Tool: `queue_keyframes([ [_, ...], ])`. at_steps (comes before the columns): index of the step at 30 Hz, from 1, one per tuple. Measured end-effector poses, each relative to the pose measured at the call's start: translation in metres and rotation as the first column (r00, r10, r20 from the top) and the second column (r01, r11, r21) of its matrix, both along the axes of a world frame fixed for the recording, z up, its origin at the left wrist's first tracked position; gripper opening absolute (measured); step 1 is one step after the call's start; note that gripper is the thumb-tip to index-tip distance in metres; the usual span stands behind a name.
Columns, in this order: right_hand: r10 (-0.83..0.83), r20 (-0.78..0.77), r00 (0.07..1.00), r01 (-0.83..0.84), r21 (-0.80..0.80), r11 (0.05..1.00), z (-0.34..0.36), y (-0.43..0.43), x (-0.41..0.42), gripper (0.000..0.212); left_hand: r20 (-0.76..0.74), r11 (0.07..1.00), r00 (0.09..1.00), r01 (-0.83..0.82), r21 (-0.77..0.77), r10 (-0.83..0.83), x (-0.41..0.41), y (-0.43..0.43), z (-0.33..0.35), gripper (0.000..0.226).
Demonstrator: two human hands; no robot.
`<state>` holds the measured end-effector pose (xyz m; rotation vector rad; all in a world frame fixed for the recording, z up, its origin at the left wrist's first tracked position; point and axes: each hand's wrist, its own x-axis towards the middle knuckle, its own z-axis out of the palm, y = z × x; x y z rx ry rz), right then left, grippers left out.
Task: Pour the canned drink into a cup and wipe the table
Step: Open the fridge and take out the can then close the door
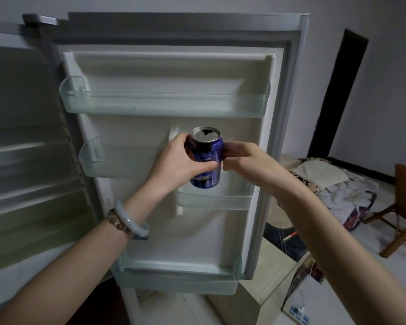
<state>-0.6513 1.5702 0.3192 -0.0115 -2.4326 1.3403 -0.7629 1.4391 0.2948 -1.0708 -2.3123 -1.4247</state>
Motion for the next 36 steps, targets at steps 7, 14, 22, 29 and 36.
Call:
queue_keyframes([
  [7,0.146,0.019,0.989,-0.145,-0.048,0.988,-0.003,-0.017,0.037,0.050,-0.041,0.999,0.999,0.022,-0.050,-0.024,0.025,-0.036,0.002,0.070],
  [14,0.181,0.153,0.972,-0.157,-0.157,0.975,-0.037,-0.028,0.067,0.057,0.040,0.994,0.996,0.077,-0.079,-0.074,0.047,-0.061,-0.035,0.067],
  [22,0.166,0.264,0.950,-0.088,-0.283,0.955,-0.090,-0.038,0.077,0.063,0.127,0.991,0.990,0.082,-0.110,-0.068,0.057,-0.070,-0.092,0.072],
  [29,0.181,0.319,0.930,-0.067,-0.336,0.940,-0.128,-0.044,0.081,0.061,0.207,0.983,0.976,0.095,-0.155,-0.061,0.057,-0.076,-0.136,0.074],
  [36,0.208,0.335,0.919,-0.076,-0.367,0.927,-0.143,-0.035,0.082,0.060,0.253,0.985,0.967,0.044,-0.169,0.000,0.068,-0.072,-0.156,0.069],
])
